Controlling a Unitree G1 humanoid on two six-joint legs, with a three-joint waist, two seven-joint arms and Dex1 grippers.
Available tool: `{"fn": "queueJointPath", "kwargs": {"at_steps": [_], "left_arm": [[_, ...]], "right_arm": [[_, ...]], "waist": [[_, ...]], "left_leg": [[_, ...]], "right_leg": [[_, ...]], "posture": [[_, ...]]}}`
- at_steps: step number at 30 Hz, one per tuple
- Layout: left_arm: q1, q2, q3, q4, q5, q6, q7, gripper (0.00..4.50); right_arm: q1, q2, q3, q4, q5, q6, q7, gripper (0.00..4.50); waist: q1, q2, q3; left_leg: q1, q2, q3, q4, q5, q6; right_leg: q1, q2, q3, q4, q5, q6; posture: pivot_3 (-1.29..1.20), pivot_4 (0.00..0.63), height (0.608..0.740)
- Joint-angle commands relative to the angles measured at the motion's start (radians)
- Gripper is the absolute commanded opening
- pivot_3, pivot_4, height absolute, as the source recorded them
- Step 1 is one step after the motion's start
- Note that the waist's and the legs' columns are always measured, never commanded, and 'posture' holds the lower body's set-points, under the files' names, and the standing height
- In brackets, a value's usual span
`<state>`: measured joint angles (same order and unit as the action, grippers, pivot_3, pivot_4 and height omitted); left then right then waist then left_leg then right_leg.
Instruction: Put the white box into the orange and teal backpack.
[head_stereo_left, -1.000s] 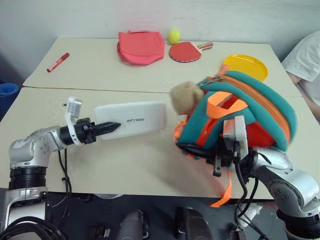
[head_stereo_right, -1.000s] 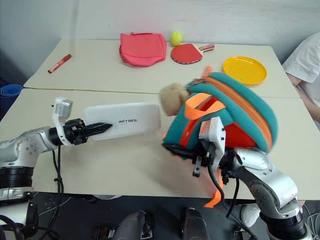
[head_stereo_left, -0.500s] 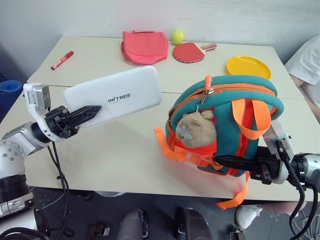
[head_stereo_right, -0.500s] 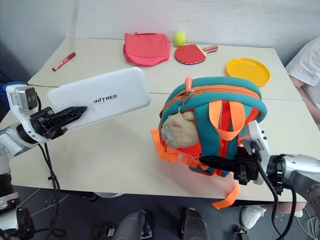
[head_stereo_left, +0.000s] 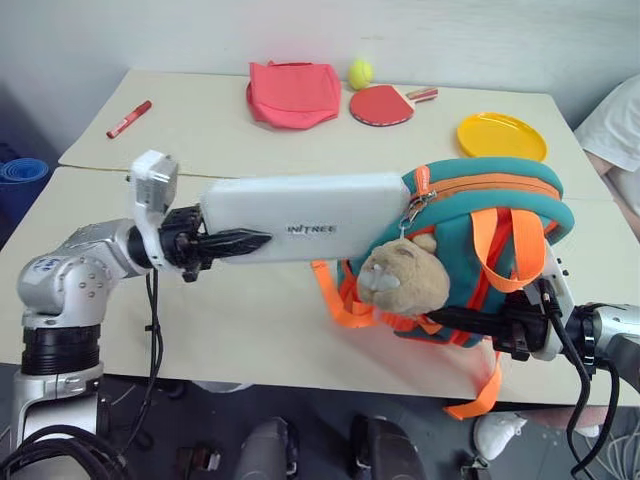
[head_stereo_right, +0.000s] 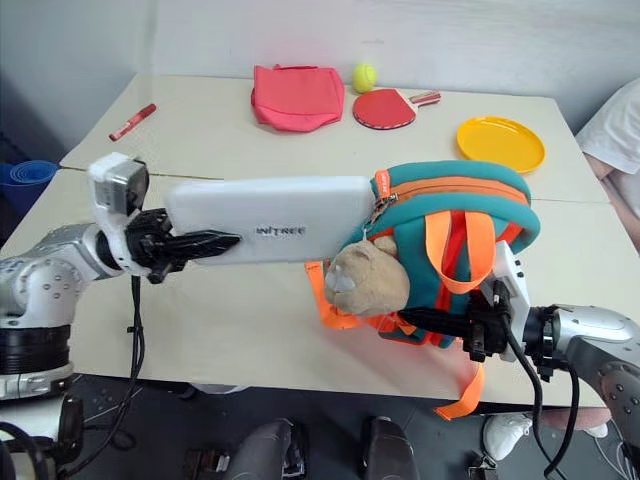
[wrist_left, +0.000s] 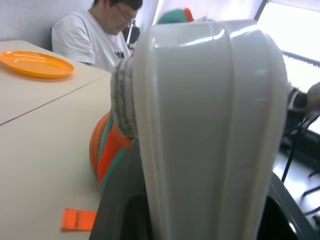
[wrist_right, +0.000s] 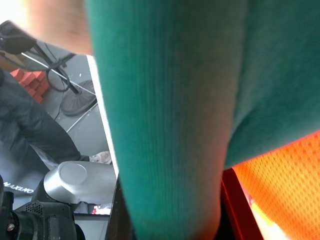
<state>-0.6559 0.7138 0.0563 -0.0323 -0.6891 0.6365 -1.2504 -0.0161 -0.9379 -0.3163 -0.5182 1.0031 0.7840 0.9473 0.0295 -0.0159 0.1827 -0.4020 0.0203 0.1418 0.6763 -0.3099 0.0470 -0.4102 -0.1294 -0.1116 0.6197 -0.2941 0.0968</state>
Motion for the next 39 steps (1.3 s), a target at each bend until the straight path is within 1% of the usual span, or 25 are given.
{"fn": "queueJointPath", "kwargs": {"at_steps": [1,4,5,9,12,13,16,17,18,19,20,21,22,23,25,27,29,31,35,37,39], "left_arm": [[-0.064,-0.007,-0.123,-0.031,0.15,-0.149,-0.035,1.3],[-0.175,-0.112,-0.213,0.002,0.219,-0.126,0.062,1.3],[-0.214,-0.162,-0.245,0.015,0.236,-0.112,0.087,1.3],[-0.312,-0.327,-0.328,0.089,0.298,-0.094,0.156,1.3],[-0.354,-0.449,-0.405,0.188,0.387,-0.157,0.207,1.3],[-0.358,-0.477,-0.415,0.216,0.408,-0.185,0.215,1.3],[-0.36,-0.544,-0.376,0.295,0.403,-0.179,0.254,1.3],[-0.364,-0.547,-0.344,0.321,0.386,-0.163,0.254,1.3],[-0.368,-0.535,-0.325,0.34,0.381,-0.16,0.241,2.01],[-0.363,-0.495,-0.318,0.342,0.373,-0.158,0.184,2.28],[-0.358,-0.463,-0.293,0.34,0.337,-0.135,0.122,2.52],[-0.354,-0.443,-0.278,0.336,0.311,-0.119,0.079,2.87],[-0.367,-0.432,-0.204,0.374,0.244,-0.052,0.077,3.13],[-0.372,-0.406,-0.156,0.415,0.211,-0.054,0.046,3.4],[-0.36,-0.337,-0.126,0.474,0.233,-0.154,-0.025,3.4],[-0.327,-0.254,-0.146,0.461,0.263,-0.228,-0.133,3.4],[-0.292,-0.184,-0.133,0.406,0.233,-0.228,-0.215,3.4],[-0.251,-0.147,-0.102,0.325,0.19,-0.21,-0.24,3.4],[-0.16,-0.154,-0.066,0.137,0.129,-0.165,-0.181,3.4],[-0.129,-0.178,-0.058,0.055,0.097,-0.133,-0.134,3.4],[-0.113,-0.225,-0.059,-0.021,0.083,-0.124,-0.058,3.4]], "right_arm": [[-0.003,0.002,-0.024,-0.02,0.007,-0.012,0.008,0.03],[-0.001,0.001,-0.025,-0.023,0.01,-0.009,0.012,0.03],[-0.001,0.001,-0.024,-0.024,0.012,-0.007,0.014,0.03],[-0.002,-0.001,-0.016,-0.028,0.007,-0.008,0.022,0.03],[-0.003,0.004,-0.003,-0.04,-0.004,-0.015,0.02,0.03],[-0.003,0.008,0.0,-0.044,-0.005,-0.016,0.017,0.03],[-0.006,0.024,0.008,-0.055,-0.008,-0.019,0.0,0.03],[-0.006,0.03,0.011,-0.063,-0.008,-0.017,-0.009,0.03],[-0.007,0.035,0.013,-0.069,-0.007,-0.015,-0.018,0.03],[-0.005,0.042,0.013,-0.077,-0.005,-0.012,-0.03,0.03],[-0.006,0.049,0.015,-0.084,-0.004,-0.009,-0.043,0.03],[-0.007,0.053,0.016,-0.089,-0.002,-0.007,-0.051,0.03],[-0.009,0.063,0.018,-0.095,-0.004,-0.008,-0.067,0.03],[-0.013,0.072,0.021,-0.099,-0.007,-0.009,-0.084,0.03],[-0.017,0.084,0.029,-0.107,-0.016,-0.015,-0.109,0.03],[-0.019,0.099,0.033,-0.112,-0.022,-0.018,-0.132,0.03],[-0.03,0.116,0.039,-0.11,-0.036,-0.028,-0.156,0.03],[-0.045,0.133,0.047,-0.104,-0.066,-0.047,-0.175,0.03],[-0.053,0.164,0.066,-0.094,-0.09,-0.064,-0.19,0.03],[-0.06,0.174,0.09,-0.084,-0.106,-0.074,-0.182,0.03],[-0.069,0.191,0.107,-0.076,-0.113,-0.081,-0.185,0.03]], "waist": [[0.0,0.0,0.0],[0.001,0.0,0.0],[0.004,0.0,0.0],[0.005,0.0,0.0],[0.002,0.0,0.0],[0.001,0.0,0.0],[-0.001,0.0,0.0],[-0.002,0.0,0.0],[-0.003,0.0,0.0],[-0.004,0.0,0.0],[-0.008,0.0,0.0],[-0.011,0.0,0.0],[-0.015,0.0,0.0],[-0.016,0.0,0.0],[-0.017,0.0,0.0],[-0.021,0.0,0.0],[-0.024,0.0,0.0],[-0.023,0.0,0.0],[-0.007,0.0,0.0],[-0.006,0.0,0.0],[-0.006,0.0,0.0]], "left_leg": [[0.0,-0.001,0.0,0.0,0.0,0.001],[-0.001,-0.001,0.0,0.002,-0.001,0.003],[-0.002,-0.001,0.0,0.003,-0.001,0.003],[-0.004,-0.003,0.001,0.005,-0.002,0.009],[-0.004,-0.004,0.001,0.006,-0.002,0.01],[-0.004,-0.004,0.002,0.006,-0.002,0.011],[-0.004,-0.004,0.002,0.006,-0.002,0.012],[-0.004,-0.004,0.002,0.006,-0.002,0.012],[-0.004,-0.004,0.001,0.006,-0.002,0.012],[-0.004,-0.004,0.001,0.006,-0.002,0.012],[-0.004,-0.004,0.001,0.006,-0.002,0.012],[-0.004,-0.003,0.001,0.006,-0.002,0.012],[-0.004,-0.002,0.001,0.006,-0.002,0.011],[-0.004,-0.001,0.001,0.006,-0.002,0.011],[-0.004,-0.001,0.001,0.006,-0.002,0.01],[-0.003,-0.001,0.001,0.006,-0.002,0.01],[-0.003,-0.001,0.001,0.006,-0.003,0.009],[-0.004,-0.002,0.001,0.006,-0.003,0.009],[-0.004,-0.005,0.0,0.008,-0.003,0.011],[-0.004,-0.005,-0.001,0.008,-0.003,0.011],[-0.004,-0.005,-0.001,0.008,-0.003,0.011]], "right_leg": [[0.0,0.0,0.0,0.0,0.0,0.0],[0.0,-0.001,0.001,0.0,0.001,0.002],[0.001,-0.001,0.0,0.0,0.001,0.002],[0.001,-0.001,0.0,0.001,0.004,0.007],[0.0,-0.001,-0.003,0.0,0.004,0.008],[0.001,-0.002,-0.004,0.0,0.005,0.009],[0.001,-0.003,-0.005,0.0,0.005,0.009],[0.001,-0.003,-0.005,0.0,0.005,0.009],[0.001,-0.004,-0.005,0.0,0.005,0.009],[0.001,-0.004,-0.004,0.0,0.005,0.009],[0.0,-0.004,-0.004,0.0,0.005,0.009],[0.0,-0.004,-0.004,0.0,0.005,0.009],[0.0,-0.004,-0.004,0.0,0.005,0.009],[0.0,-0.004,-0.004,0.0,0.005,0.009],[0.0,-0.004,-0.005,0.0,0.005,0.009],[0.0,-0.003,-0.005,0.001,0.005,0.009],[0.0,-0.003,-0.005,0.0,0.005,0.008],[0.0,-0.002,-0.006,0.0,0.005,0.008],[0.001,-0.004,-0.003,0.0,0.005,0.009],[0.002,-0.005,0.001,0.0,0.005,0.009],[0.002,-0.004,0.002,0.001,0.005,0.009]], "posture": [[0.0,0.15,0.74],[0.0,0.15,0.74],[0.0,0.15,0.74],[0.0,0.15,0.74],[0.0,0.15,0.74],[0.0,0.15,0.74],[0.0,0.15,0.74],[0.0,0.15,0.74],[0.0,0.15,0.74],[0.0,0.15,0.74],[0.0,0.15,0.74],[0.0,0.15,0.74],[0.0,0.15,0.74],[0.0,0.15,0.74],[0.0,0.15,0.74],[0.0,0.15,0.74],[0.0,0.15,0.74],[0.0,0.15,0.74],[0.0,0.15,0.74],[0.0,0.15,0.74],[0.0,0.15,0.74]]}}
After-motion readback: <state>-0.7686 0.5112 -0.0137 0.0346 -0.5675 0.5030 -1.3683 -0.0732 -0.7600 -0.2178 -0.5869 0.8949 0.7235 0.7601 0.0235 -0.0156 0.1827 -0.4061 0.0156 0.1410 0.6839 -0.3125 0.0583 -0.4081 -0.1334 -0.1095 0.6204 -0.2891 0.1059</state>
